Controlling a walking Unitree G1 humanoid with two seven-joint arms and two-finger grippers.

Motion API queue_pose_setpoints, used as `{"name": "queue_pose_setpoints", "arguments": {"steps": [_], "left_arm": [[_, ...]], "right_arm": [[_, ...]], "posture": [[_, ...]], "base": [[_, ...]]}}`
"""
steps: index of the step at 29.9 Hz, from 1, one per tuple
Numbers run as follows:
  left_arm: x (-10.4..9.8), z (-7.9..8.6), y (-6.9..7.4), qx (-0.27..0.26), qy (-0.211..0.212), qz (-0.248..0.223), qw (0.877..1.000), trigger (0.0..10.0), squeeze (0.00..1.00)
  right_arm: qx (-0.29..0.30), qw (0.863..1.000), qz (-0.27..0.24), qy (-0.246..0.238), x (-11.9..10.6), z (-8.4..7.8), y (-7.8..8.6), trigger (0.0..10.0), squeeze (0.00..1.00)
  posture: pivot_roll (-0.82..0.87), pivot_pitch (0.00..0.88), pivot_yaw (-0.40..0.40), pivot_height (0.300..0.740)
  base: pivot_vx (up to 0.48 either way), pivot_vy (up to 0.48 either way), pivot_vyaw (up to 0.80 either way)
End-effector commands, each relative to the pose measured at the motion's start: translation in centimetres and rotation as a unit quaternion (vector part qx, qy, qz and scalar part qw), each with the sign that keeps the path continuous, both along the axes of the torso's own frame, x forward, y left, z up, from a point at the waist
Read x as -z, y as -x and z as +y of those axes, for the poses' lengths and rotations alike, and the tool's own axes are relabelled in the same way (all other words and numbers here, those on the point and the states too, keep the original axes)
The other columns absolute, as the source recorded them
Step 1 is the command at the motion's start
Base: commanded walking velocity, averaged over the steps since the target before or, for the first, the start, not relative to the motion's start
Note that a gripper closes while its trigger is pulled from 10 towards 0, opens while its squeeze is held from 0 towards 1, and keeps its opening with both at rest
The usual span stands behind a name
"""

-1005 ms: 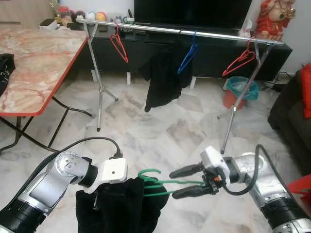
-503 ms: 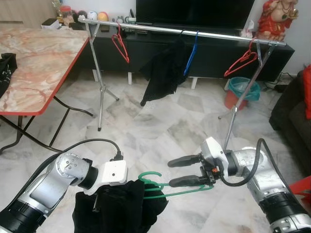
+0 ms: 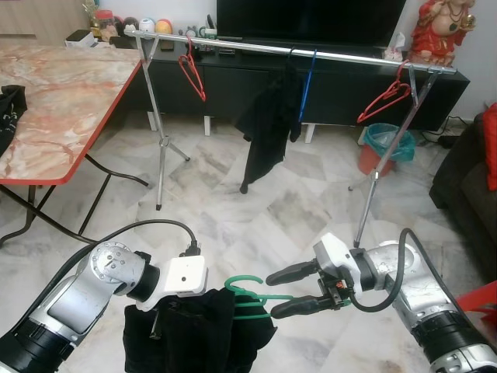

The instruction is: Hang hanger

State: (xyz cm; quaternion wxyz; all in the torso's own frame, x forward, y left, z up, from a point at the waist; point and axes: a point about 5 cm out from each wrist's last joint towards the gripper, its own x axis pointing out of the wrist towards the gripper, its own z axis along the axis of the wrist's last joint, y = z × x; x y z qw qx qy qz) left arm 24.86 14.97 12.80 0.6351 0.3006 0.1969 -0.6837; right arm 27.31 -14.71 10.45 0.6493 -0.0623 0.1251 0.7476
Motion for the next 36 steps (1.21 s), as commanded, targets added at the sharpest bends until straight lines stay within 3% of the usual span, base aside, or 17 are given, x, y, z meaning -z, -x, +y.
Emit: {"name": "queue_pose_setpoints", "arguments": {"steps": [1,13,14,15,16,17,18,19,23,24,25,26,29,30,31,36], "left_arm": [[-1.3,-0.7,-0.2,0.011,0.017,-0.02,1.0,10.0,0.0],[-1.5,-1.5,-0.5,0.012,0.028,-0.027,0.999,10.0,0.0],[-1.5,-1.5,-0.5,0.011,0.029,-0.027,0.999,10.0,0.0],[-1.5,-1.5,-0.5,0.011,0.029,-0.028,0.999,10.0,0.0],[-1.5,-1.5,-0.5,0.011,0.029,-0.028,0.999,10.0,0.0],[-1.5,-1.5,-0.5,0.011,0.029,-0.028,0.999,10.0,0.0],[-1.5,-1.5,-0.6,0.011,0.029,-0.028,0.999,10.0,0.0],[-1.5,-1.5,-0.6,0.01,0.029,-0.028,0.999,10.0,0.0],[-1.5,-1.6,-0.6,0.009,0.029,-0.028,0.999,10.0,0.0],[-1.5,-1.5,-0.6,0.009,0.029,-0.028,0.999,10.0,0.0],[-1.5,-1.5,-0.6,0.009,0.029,-0.029,0.999,10.0,0.0],[-1.6,-1.5,-0.6,0.008,0.029,-0.029,0.999,10.0,0.0],[-1.6,-1.5,-0.7,0.007,0.029,-0.031,0.999,10.0,0.0],[-1.6,-1.5,-0.7,0.006,0.03,-0.032,0.999,10.0,0.0],[-1.6,-1.5,-0.7,0.006,0.03,-0.031,0.999,10.0,0.0],[-1.7,-1.3,-0.7,0.004,0.029,-0.032,0.999,10.0,0.0]], "right_arm": [[-0.007,1.0,-0.008,0.001,-0.3,0.2,-0.1,10.0,0.0],[-0.018,1.0,-0.003,0.004,0.4,0.8,0.5,10.0,0.0],[-0.019,1.0,-0.001,0.007,0.5,0.7,0.5,4.9,0.0],[-0.02,1.0,-0.001,0.01,0.6,0.7,0.6,4.9,0.0],[-0.02,1.0,-0.002,0.012,0.7,0.7,0.6,3.8,0.0],[-0.018,1.0,-0.003,0.015,0.7,0.7,0.6,1.9,0.0],[-0.017,1.0,-0.004,0.016,0.7,0.6,0.5,1.9,0.0],[-0.016,1.0,-0.007,0.023,0.8,0.5,0.5,0.0,0.0],[-0.014,0.999,-0.009,0.03,1.0,0.4,0.5,0.0,0.0],[-0.014,0.999,-0.01,0.032,1.0,0.4,0.5,4.7,0.0],[-0.014,0.999,-0.01,0.033,1.0,0.4,0.5,6.4,0.0],[-0.014,0.999,-0.011,0.034,1.1,0.4,0.5,7.7,0.0],[-0.015,0.999,-0.012,0.037,1.2,0.5,0.5,7.9,0.0],[-0.016,0.999,-0.013,0.041,1.3,0.5,0.5,6.5,0.0],[-0.015,0.999,-0.013,0.042,1.4,0.5,0.5,0.0,0.0],[-0.017,0.999,-0.01,0.046,1.5,0.5,0.6,0.0,0.0]], "posture": [[0.04,0.0,-0.082,0.74],[0.04,0.0,-0.086,0.74],[0.04,0.0,-0.086,0.74],[0.04,0.0,-0.086,0.74],[0.04,0.0,-0.086,0.74],[0.04,0.0,-0.086,0.74],[0.04,0.0,-0.086,0.74],[0.04,0.0,-0.086,0.74],[0.04,0.0,-0.086,0.74],[0.04,0.0,-0.087,0.74],[0.04,0.0,-0.087,0.74],[0.04,0.0,-0.087,0.74],[0.04,0.0,-0.086,0.74],[0.04,0.0,-0.087,0.74],[0.04,0.0,-0.087,0.74],[0.04,0.0,-0.087,0.74]], "base": [[0.0,0.0,0.0],[0.0,0.0,0.0],[0.0,0.0,0.0],[0.0,0.0,0.0],[0.0,0.0,0.0],[0.0,0.0,0.0],[0.0,0.0,0.0],[0.0,0.0,0.0],[0.0,0.0,0.0],[0.0,0.0,0.0],[0.0,0.0,0.0],[0.0,0.0,0.0],[0.0,0.0,0.0],[0.0,0.0,0.0],[0.0,0.0,0.0],[0.0,0.0,0.0]]}}
